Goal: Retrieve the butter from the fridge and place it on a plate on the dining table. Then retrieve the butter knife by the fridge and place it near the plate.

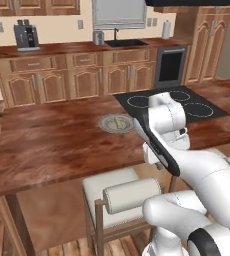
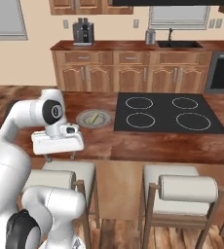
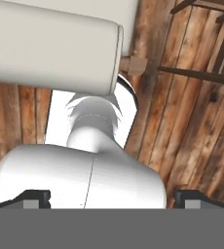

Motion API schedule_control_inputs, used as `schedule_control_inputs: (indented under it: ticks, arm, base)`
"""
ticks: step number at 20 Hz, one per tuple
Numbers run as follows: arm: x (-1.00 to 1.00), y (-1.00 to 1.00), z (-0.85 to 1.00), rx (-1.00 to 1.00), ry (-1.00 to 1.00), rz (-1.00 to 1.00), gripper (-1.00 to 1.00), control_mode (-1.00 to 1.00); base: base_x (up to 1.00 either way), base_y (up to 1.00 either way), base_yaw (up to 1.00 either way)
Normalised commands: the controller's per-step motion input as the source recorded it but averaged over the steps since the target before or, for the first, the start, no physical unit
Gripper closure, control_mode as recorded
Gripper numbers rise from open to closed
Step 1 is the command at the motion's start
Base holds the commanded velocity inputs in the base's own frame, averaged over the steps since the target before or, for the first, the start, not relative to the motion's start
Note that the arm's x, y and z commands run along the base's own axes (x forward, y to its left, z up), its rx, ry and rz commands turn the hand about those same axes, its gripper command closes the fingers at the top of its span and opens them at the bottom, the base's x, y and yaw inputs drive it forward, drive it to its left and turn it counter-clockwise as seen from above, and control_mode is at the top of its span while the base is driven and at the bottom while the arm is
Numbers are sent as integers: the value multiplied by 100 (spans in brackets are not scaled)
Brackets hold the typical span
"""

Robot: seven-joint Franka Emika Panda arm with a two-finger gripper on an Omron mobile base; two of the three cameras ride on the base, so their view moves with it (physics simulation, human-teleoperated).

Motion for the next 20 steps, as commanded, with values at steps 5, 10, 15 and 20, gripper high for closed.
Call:
schedule_control_inputs:
  ticks: [5, 10, 15, 20]
  arm:
    - [0, 0, 0, 0, 0, 0, -100, 100]
    - [0, 0, 0, 0, 0, 0, -100, 100]
    - [0, 0, 0, 0, 0, 0, -100, 100]
    - [0, 0, 0, 0, 0, 0, -100, 100]
  base:
    - [-18, 59, 0]
    - [-83, -28, -5]
    - [-55, -4, -1]
    - [0, 95, 0]
